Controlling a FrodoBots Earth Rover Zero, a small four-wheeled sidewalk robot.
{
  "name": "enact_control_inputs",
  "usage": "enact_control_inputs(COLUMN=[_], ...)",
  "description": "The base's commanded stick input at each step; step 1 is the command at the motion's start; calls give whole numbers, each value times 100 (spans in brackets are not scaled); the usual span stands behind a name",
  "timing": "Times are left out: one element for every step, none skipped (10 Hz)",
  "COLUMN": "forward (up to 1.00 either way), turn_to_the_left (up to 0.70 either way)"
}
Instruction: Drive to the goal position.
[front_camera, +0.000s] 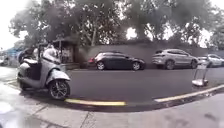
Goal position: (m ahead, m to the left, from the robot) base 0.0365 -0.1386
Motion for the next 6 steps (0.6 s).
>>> enact_control_inputs(forward=[0, 0, 0, 0, 0, 0], turn_to_the_left=[0, 0, 0, 0, 0, 0])
